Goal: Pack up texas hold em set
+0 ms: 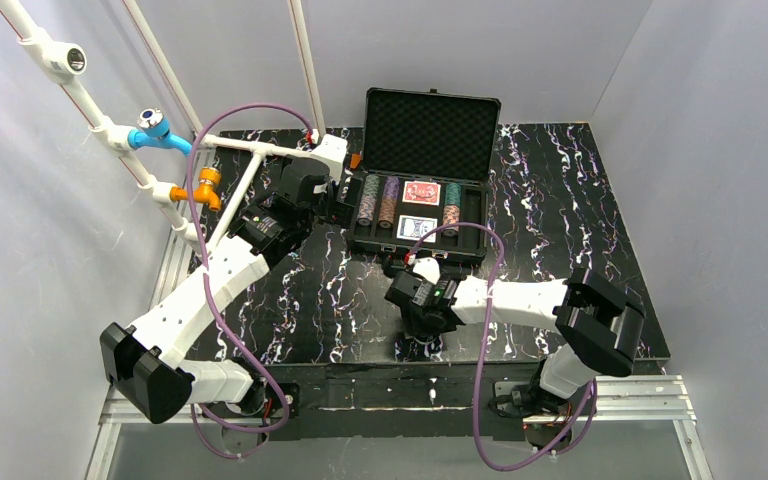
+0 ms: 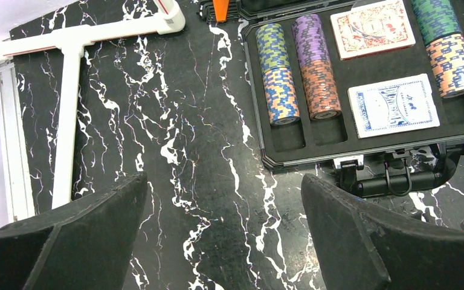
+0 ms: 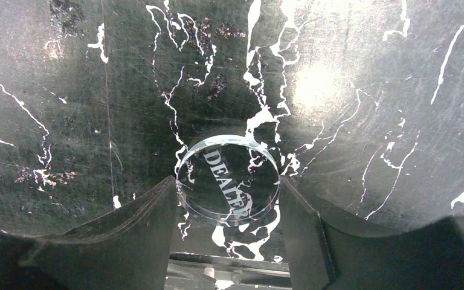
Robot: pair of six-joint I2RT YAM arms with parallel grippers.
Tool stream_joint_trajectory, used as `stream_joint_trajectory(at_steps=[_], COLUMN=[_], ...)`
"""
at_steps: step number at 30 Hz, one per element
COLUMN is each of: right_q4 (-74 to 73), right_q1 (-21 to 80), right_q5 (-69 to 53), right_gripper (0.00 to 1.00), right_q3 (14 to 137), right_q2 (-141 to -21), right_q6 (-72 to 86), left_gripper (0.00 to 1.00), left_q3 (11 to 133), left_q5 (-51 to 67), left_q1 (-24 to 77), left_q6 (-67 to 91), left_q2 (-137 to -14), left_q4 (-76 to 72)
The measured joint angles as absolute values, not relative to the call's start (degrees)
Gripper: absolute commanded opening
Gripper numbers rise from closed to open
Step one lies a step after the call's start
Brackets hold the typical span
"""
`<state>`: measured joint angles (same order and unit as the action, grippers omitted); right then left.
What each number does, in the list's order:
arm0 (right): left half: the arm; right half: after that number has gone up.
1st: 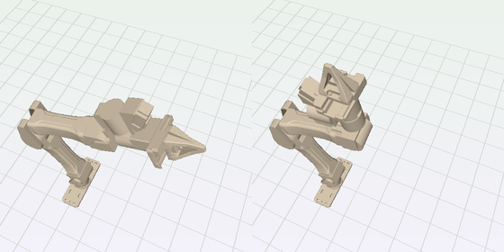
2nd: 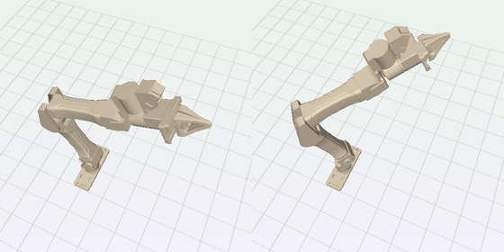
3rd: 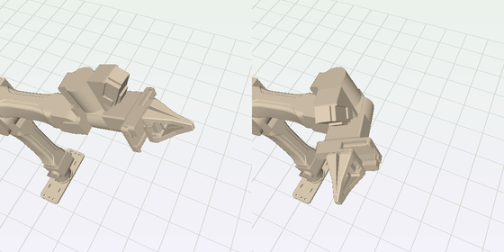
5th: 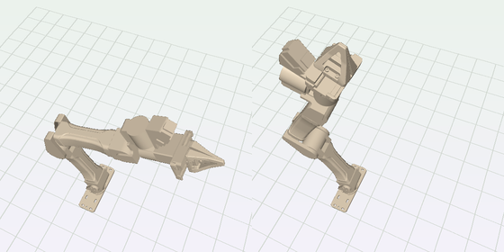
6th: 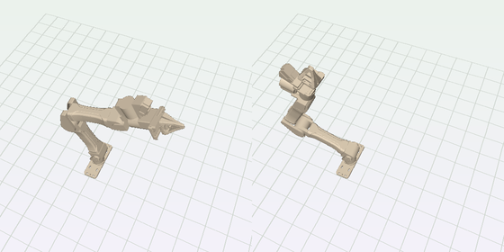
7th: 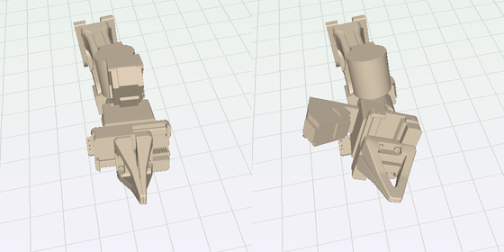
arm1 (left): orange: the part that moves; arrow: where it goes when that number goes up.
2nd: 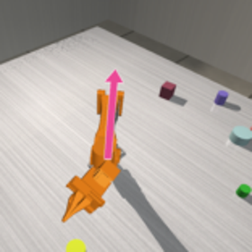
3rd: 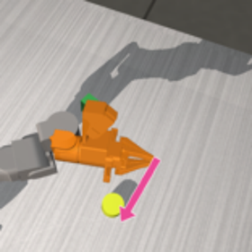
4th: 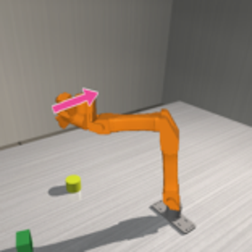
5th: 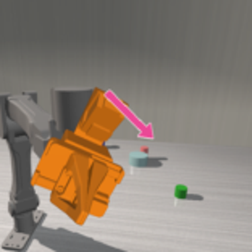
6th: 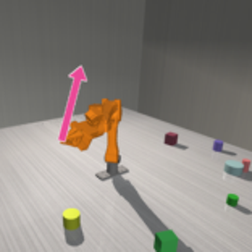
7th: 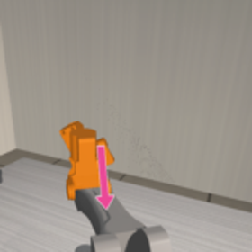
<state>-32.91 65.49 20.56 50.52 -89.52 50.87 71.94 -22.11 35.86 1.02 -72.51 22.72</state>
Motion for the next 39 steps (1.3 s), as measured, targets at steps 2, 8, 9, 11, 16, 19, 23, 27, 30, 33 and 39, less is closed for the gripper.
stream_joint_trajectory(at_steps=[2, 8, 9, 11, 16, 19, 23, 27, 30, 33, 39], right_q4=[-32.9, -33.3, -33.6, -34.6, -37.2, -37.6, -38.2, -39.5, -40.4, -40.5, -40.6], right_q1=[65.5, 65.6, 65.7, 65.7, 65.6, 65.1, 63.3, 60.1, 57.3, 53.9, 47.7], right_q5=[20.6, 20.8, 20.9, 21.1, 23.8, 25.3, 26.2, 26.7, 26.7, 26.3, 25.3], right_gripper=[0.49, 0.48, 0.48, 0.48, 0.48, 0.48, 0.48, 0.48, 0.48, 0.48, 0.49], right_q3=[50.5, 51.0, 51.4, 52.6, 59.2, 63.8, 69.6, 75.9, 80.3, 84.6, 91.8], right_q2=[-89.5, -89.6, -89.8, -90.1, -90.3, -90.4, -91.7, -94.8, -96.9, -99.1, -104.0], right_q6=[50.9, 50.8, 50.7, 50.3, 48.3, 46.5, 43.5, 40.3, 38.2, 36.0, 32.7], left_gripper=[0.98, 0.98, 0.98, 0.98, 0.98, 0.98, 0.98, 0.98, 0.98, 0.98, 0.98], left_q3=[71.9, 71.8, 71.7, 71.6, 71.6, 71.6, 71.6, 71.6, 71.6, 71.6, 71.6], left_q5=[-22.2, -23.6, -23.8, -24.2, -24.7, -24.7, -24.9, -25.1, -25.1, -25.1, -25.0], left_q1=[35.9, 35.9, 35.9, 35.9, 35.9, 35.9, 35.9, 35.9, 35.9, 35.9, 35.9], left_q6=[1.0, 0.6, 0.6, 0.6, 0.6, 0.6, 0.6, 0.6, 0.6, 0.6, 0.6], left_q2=[-72.5, -72.2, -72.1, -72.1, -72.1, -72.1, -72.1, -72.1, -72.1, -72.1, -72.1], left_q4=[22.7, 22.7, 22.7, 22.7, 22.5, 22.4, 22.3, 22.3, 22.3, 22.3, 22.3])
